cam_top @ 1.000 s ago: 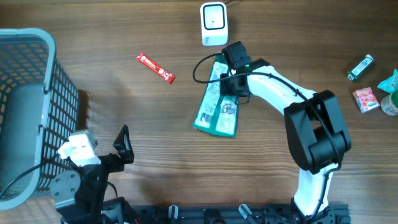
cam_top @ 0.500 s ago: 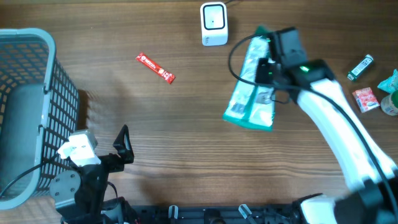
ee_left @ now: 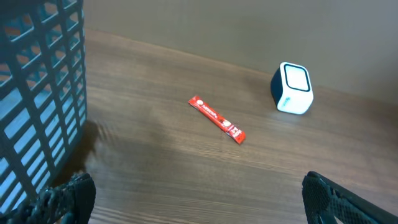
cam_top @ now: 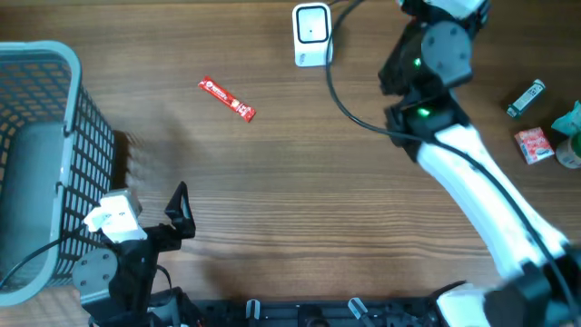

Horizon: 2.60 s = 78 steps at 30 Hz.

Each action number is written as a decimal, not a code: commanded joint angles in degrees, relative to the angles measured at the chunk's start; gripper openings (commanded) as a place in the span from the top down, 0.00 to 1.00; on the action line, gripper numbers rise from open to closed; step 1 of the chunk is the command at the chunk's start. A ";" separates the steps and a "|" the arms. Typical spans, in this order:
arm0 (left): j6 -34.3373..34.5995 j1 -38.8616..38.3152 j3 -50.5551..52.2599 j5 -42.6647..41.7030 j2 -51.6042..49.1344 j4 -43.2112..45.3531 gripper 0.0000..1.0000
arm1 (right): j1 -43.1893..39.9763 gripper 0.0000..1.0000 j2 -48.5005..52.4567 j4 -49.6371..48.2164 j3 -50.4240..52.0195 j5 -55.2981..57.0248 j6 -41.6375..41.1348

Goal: Scan the item barcode
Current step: 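Lift the gloves pack up to the scanner with right gripper, then carry the gloves pack to the right edge and release it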

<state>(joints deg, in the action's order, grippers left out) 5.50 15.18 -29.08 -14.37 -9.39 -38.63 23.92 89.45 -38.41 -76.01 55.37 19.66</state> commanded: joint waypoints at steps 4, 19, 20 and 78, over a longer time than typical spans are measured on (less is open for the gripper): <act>0.59 0.37 0.04 0.33 0.26 0.13 0.00 | 1.29 0.95 19.69 -25.92 -0.26 -9.01 62.77; 0.59 0.37 0.04 0.31 0.26 0.13 0.00 | 3.23 0.95 38.69 -49.51 -3.04 -32.96 72.43; 0.59 0.37 0.04 0.33 0.26 0.13 0.00 | 3.23 0.95 40.59 -50.07 -4.98 -33.66 73.53; 0.59 0.37 0.04 0.33 0.26 0.13 0.00 | -19.78 0.96 32.92 53.07 -20.39 14.51 9.18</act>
<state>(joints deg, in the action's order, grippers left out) 5.50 15.18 -29.08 -14.37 -9.43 -38.61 6.70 121.97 -3.25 -96.73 78.24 44.77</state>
